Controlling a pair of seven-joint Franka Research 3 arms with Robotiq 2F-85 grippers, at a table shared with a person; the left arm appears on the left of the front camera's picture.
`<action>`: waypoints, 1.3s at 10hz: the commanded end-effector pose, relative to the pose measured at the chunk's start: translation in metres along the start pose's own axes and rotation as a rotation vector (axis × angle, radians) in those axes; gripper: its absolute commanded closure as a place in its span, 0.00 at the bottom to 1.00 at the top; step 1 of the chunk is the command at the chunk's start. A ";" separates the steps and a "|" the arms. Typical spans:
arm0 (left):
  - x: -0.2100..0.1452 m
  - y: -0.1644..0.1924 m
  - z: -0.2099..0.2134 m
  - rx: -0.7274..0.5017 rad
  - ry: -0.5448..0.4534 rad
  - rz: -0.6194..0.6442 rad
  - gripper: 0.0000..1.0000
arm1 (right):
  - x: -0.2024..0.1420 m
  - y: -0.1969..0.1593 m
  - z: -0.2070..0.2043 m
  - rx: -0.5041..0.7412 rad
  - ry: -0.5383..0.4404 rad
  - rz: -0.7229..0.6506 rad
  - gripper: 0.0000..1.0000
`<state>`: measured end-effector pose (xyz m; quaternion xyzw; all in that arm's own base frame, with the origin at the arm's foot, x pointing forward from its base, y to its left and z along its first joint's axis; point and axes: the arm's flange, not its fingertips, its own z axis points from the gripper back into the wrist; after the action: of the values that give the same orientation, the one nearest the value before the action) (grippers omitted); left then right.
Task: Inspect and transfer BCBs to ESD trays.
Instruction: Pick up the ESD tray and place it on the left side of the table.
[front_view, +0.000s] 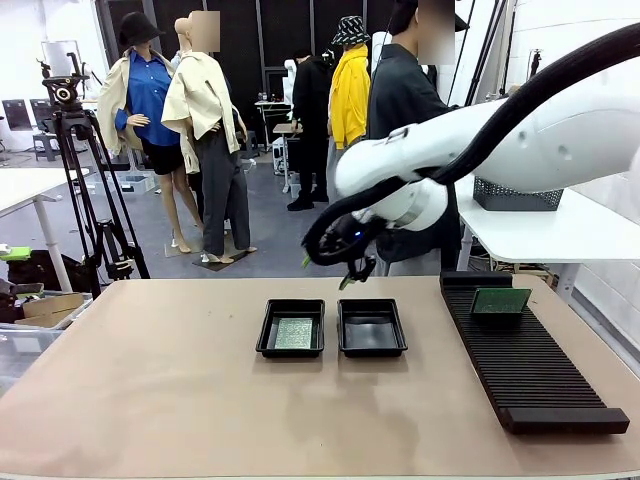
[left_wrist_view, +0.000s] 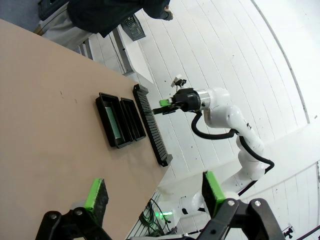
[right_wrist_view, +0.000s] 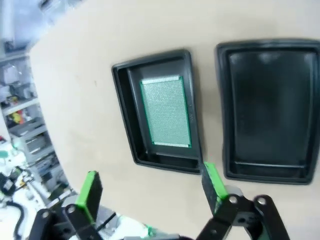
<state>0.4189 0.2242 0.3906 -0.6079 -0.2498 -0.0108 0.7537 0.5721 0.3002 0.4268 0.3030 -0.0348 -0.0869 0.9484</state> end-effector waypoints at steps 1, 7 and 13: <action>-0.001 -0.003 0.001 0.008 -0.003 0.005 0.00 | -0.006 -0.063 0.048 0.140 0.023 -0.045 0.00; 0.009 -0.016 -0.023 0.054 0.021 0.015 0.00 | 0.018 -0.202 0.136 0.400 0.064 -0.099 0.00; 0.019 -0.091 -0.118 0.228 0.158 -0.080 0.00 | 0.043 -0.281 0.170 0.574 0.176 0.030 0.00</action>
<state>0.4541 0.1113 0.4630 -0.5251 -0.2220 -0.0598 0.8194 0.5428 -0.0198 0.4075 0.5456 0.0154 -0.0680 0.8351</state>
